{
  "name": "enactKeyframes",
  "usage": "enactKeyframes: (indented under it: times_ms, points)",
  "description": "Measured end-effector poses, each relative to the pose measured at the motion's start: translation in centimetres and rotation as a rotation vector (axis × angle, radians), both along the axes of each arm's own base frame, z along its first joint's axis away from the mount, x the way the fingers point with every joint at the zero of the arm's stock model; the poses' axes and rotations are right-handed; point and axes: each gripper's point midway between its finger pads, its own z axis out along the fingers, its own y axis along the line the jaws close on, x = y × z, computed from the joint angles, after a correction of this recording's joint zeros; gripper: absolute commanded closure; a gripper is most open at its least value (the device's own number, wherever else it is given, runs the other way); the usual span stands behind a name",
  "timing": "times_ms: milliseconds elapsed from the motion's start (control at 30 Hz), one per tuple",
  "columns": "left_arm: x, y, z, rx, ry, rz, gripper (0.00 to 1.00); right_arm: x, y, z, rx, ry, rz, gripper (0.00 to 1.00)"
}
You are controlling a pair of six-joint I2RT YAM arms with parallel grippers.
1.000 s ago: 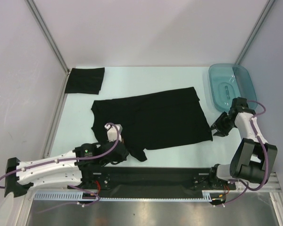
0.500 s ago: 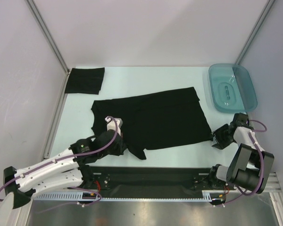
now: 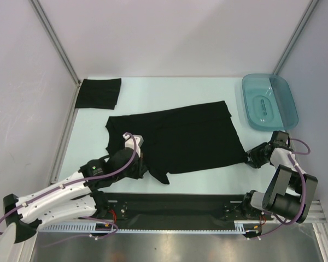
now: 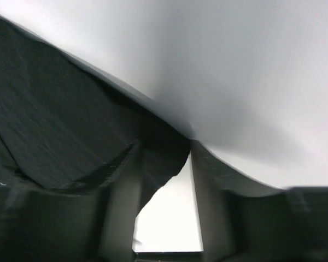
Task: Fold and stack the t-shirts
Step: Fold the tshirt
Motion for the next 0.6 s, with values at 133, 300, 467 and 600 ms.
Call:
enactKeyframes:
  times_ms: [133,300,467,600]
  points:
    - [0.0,0.1,0.6,-0.02,-0.013,0.002,1.0,0.2,-0.1,0.1,0.002,-0.004,-0.012,0.61]
    - [0.0,0.1,0.9,-0.034,-0.02,0.003,1.0,0.0,-0.2,0.0,-0.007,0.003,-0.016,0.54]
    - [-0.1,0.1,1.1,-0.044,-0.023,0.006,1.0,-0.5,-0.2,-0.1,-0.012,0.022,-0.012,0.46]
    - [-0.1,0.1,1.4,-0.056,-0.027,0.008,1.0,-0.8,-0.1,0.1,-0.017,0.025,-0.007,0.48]
